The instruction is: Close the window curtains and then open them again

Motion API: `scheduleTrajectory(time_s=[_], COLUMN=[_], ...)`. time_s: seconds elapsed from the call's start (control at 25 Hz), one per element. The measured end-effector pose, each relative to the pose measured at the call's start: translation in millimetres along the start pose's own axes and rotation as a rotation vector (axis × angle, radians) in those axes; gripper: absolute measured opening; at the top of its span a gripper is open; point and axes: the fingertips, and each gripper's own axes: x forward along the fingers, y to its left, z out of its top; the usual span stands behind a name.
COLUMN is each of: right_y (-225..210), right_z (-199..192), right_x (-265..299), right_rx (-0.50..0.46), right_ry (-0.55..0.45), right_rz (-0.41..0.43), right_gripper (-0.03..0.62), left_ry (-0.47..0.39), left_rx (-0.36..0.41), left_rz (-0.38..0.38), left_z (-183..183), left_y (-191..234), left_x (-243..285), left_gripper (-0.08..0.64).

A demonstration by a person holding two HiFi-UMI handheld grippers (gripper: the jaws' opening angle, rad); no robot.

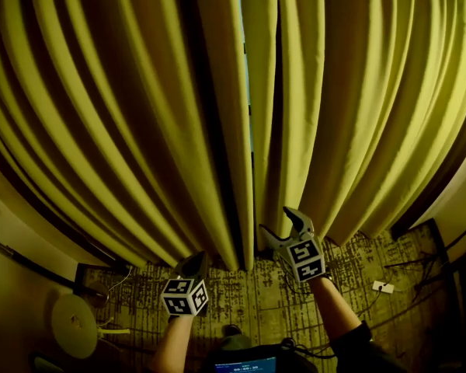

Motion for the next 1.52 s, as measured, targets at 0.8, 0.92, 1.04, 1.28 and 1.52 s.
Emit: scheduleTrajectory(time_s=[0.8,0.92,1.04,1.28,1.52], right_y=[-54.1,-49.6,-43.9,-65.5,-69.4], right_z=[296.8,306.6,321.1,328.5,339.9], right_x=[159.1,194.9,217.4,245.0,253.7], right_rx=[-0.011,-0.014,-0.043,-0.150,-0.224], right_ry=[-0.337,-0.343,-0.343,-0.323,-0.366], right_rz=[-0.114,-0.075,-0.059,-0.123,-0.134], right_gripper=[0.572,0.585,0.586,0.572,0.305], left_ry=[-0.157,-0.145,-0.140,-0.143,-0.146], left_rx=[0.103,0.094,0.097,0.085,0.057], left_rz=[-0.093,-0.080,-0.072,-0.071,-0.032], left_z=[163.3,170.6,177.9,187.6,187.6], left_y=[72.5,86.8,93.8,91.4,108.2], left_x=[65.0,84.6,96.6,121.8,142.2], left_gripper=[0.001,0.001,0.001,0.001,0.001])
